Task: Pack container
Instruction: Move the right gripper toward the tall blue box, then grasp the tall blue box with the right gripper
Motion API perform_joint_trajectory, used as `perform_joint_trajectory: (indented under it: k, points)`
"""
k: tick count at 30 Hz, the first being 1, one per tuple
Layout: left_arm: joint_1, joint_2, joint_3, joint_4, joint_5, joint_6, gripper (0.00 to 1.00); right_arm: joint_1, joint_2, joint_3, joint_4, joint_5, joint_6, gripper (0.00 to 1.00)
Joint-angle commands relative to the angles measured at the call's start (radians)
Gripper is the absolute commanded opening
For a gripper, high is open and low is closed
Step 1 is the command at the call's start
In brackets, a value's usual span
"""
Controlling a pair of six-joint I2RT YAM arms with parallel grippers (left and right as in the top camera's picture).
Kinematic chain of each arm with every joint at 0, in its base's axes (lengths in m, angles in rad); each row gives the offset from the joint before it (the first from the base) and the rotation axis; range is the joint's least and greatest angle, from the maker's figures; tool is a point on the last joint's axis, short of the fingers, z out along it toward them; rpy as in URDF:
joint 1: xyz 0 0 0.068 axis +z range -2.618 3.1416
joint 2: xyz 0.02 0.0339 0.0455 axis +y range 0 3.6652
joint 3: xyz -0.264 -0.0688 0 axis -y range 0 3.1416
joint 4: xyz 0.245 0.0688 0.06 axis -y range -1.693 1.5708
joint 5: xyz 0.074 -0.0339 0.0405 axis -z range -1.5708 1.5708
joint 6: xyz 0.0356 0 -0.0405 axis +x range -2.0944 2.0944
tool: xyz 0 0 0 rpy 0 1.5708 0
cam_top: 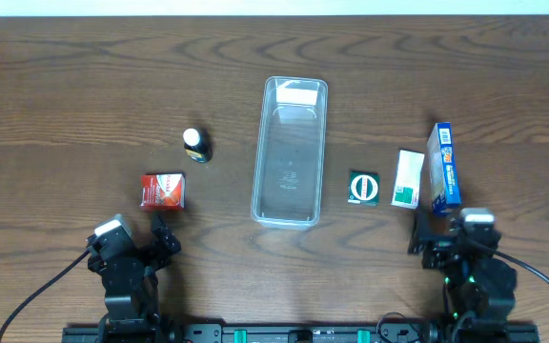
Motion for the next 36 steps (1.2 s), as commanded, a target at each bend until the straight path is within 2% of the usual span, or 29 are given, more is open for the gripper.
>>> perform_joint_trajectory:
  k: [1, 4, 8, 15, 19, 24, 29, 31, 36]
  points:
    - [-0.002, -0.006, -0.019, 0.005, -0.009, 0.017, 0.98, 0.008, -0.008, 0.005, 0.139, -0.136, 0.165, 0.99]
    - [-0.002, -0.006, -0.019, 0.005, -0.008, 0.017, 0.98, 0.008, -0.008, 0.005, 0.278, -0.155, 0.258, 0.99]
    - [-0.002, -0.006, -0.019, 0.005, -0.008, 0.017, 0.98, 0.008, -0.008, 0.005, 0.347, -0.136, 0.299, 0.99]
    - [-0.002, -0.006, -0.019, 0.005, -0.009, 0.017, 0.98, 0.008, 0.068, 0.045, 0.354, -0.182, 0.307, 0.99]
    - [-0.002, -0.006, -0.019, 0.005, -0.009, 0.017, 0.98, 0.008, 0.296, 0.203, 0.213, -0.226, 0.303, 0.99]
    - [-0.002, -0.006, -0.019, 0.005, -0.009, 0.016, 0.98, 0.008, 0.7, 0.563, -0.054, -0.213, 0.18, 0.99]
    - [-0.002, -0.006, -0.019, 0.005, -0.009, 0.017, 0.98, 0.008, 1.071, 0.995, -0.378, -0.042, 0.079, 0.99]
    - [-0.002, -0.006, -0.019, 0.005, -0.009, 0.017, 0.98, 0.007, 1.175, 1.105, -0.437, -0.013, 0.072, 0.99]
    - [-0.002, -0.006, -0.019, 0.005, -0.009, 0.017, 0.98, -0.021, 1.331, 1.168, -0.49, 0.003, 0.073, 0.99]
